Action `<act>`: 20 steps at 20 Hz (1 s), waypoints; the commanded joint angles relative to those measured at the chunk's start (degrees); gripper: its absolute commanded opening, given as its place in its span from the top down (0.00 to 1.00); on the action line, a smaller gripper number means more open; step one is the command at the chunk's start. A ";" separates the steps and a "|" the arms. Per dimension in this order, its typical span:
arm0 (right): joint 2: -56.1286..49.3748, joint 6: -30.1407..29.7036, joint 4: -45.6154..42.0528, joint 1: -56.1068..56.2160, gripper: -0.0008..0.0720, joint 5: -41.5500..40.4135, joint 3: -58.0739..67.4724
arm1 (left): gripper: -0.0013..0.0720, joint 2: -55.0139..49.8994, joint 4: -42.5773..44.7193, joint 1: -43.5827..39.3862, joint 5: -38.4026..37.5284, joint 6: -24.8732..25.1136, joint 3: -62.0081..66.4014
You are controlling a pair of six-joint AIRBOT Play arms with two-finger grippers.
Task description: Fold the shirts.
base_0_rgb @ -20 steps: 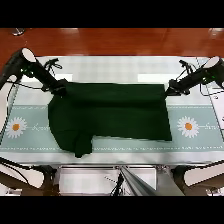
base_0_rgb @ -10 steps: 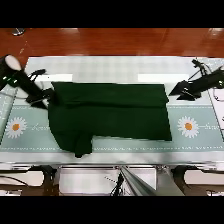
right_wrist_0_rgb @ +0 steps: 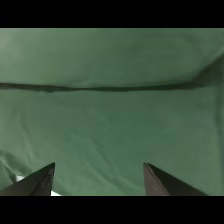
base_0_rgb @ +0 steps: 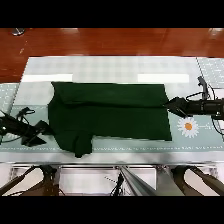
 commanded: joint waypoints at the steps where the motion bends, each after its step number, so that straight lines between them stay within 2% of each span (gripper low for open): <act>1: 2.03 -6.58 6.97 -0.04 0.12 2.86 -3.04 | 0.02 2.34 -12.66 -0.31 6.99 7.89 -8.46; 5: 2.03 -3.48 8.17 -0.92 0.13 2.12 -3.02 | 0.02 2.29 -15.15 -5.27 11.98 9.40 -11.58; 7: 2.03 -1.38 6.64 -5.16 0.13 1.27 -1.88 | 0.06 2.25 -15.19 -7.52 12.07 12.09 -11.63; 9: 2.03 2.19 -0.81 -10.86 0.13 2.34 -1.20 | 0.91 2.27 -15.26 -8.50 11.08 13.38 -11.58; 11: 2.03 9.84 -15.34 -14.08 0.13 6.05 -1.79 | 0.94 2.29 -15.80 -8.44 11.02 13.33 -11.45; 13: 2.03 14.60 -23.93 -14.21 0.13 9.66 -4.96 | 0.94 2.36 -15.85 -8.44 11.15 13.38 -11.32; 16: 2.01 14.71 -22.32 -12.87 0.13 8.57 -11.19 | 0.94 2.36 -15.82 -8.44 11.15 13.57 -11.32; 20: 2.01 14.97 -22.03 -6.91 0.13 5.40 -12.50 | 0.94 2.36 -15.85 -8.44 11.15 13.53 -11.34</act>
